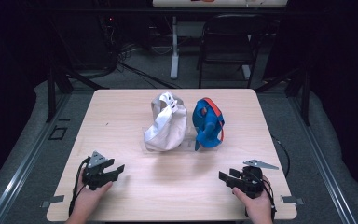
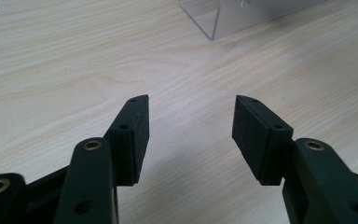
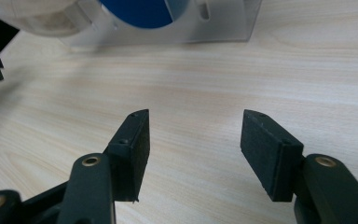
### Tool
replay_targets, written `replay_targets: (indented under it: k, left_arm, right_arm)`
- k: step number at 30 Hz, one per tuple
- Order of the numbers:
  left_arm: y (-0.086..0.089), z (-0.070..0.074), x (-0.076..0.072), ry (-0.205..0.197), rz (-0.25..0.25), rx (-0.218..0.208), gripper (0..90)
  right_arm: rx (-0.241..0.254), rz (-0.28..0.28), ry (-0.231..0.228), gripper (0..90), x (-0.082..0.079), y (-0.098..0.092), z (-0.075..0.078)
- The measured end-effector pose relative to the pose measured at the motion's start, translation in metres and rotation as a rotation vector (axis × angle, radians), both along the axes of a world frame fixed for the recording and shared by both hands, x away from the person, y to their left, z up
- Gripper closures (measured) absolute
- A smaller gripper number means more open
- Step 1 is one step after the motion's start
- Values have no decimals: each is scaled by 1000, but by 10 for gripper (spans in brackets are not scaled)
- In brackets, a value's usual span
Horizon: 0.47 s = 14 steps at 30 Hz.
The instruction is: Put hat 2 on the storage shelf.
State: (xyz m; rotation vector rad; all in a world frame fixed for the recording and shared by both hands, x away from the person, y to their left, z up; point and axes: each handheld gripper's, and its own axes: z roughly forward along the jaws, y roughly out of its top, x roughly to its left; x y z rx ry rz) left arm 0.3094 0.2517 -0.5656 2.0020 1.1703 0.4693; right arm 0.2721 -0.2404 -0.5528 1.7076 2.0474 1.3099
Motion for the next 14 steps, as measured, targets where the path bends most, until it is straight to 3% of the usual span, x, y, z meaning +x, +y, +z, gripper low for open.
replay_targets:
  k: [6,14]
  left_arm:
    - [-1,0,0,1,0,4,466]
    - [-9,3,-3,-5,-19,-5,457]
  right_arm:
    - [-25,24,4,408,1,6,-4]
    - [16,6,26,393,4,1,-6]
